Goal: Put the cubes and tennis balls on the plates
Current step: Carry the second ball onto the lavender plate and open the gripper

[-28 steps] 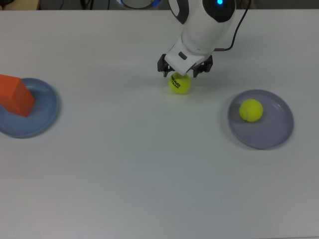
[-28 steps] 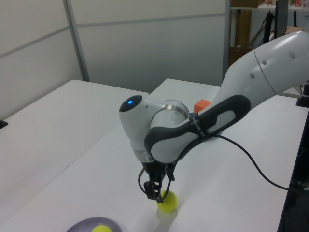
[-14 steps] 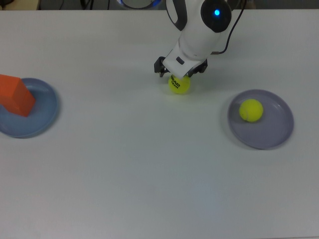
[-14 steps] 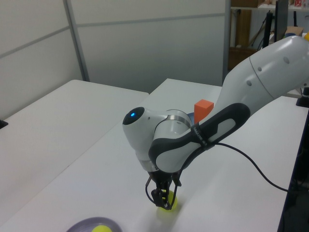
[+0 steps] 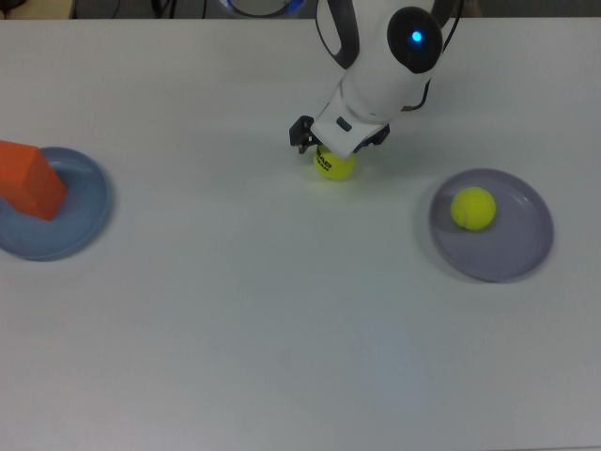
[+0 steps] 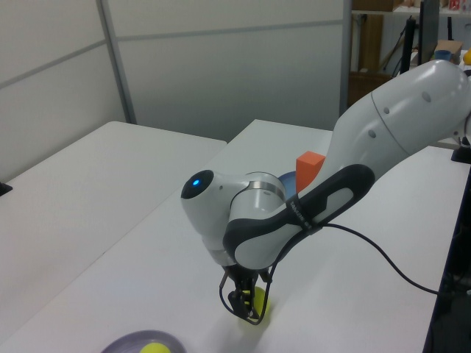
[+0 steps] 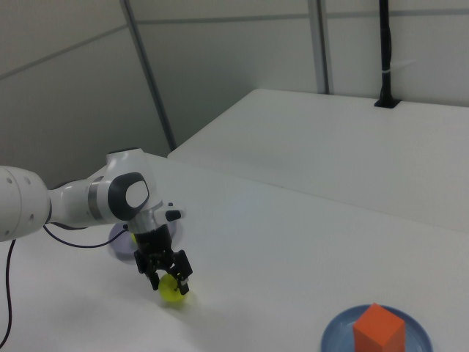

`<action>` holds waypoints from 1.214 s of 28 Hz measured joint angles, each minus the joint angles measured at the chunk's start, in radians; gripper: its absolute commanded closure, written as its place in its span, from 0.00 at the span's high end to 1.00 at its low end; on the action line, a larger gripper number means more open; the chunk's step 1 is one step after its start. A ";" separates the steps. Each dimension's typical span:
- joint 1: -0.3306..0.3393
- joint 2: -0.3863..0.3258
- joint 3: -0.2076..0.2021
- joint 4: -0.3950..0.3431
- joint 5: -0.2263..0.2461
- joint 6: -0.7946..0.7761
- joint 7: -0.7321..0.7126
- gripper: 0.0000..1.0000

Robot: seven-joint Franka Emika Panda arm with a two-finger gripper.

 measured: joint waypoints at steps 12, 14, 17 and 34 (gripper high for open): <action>0.016 0.085 0.002 0.133 -0.022 -0.088 -0.016 0.32; 0.015 0.084 0.002 0.135 -0.022 -0.091 -0.030 0.25; 0.014 0.084 0.001 0.137 -0.022 -0.105 -0.060 0.23; 0.069 0.059 0.017 0.359 0.027 0.051 -0.049 0.25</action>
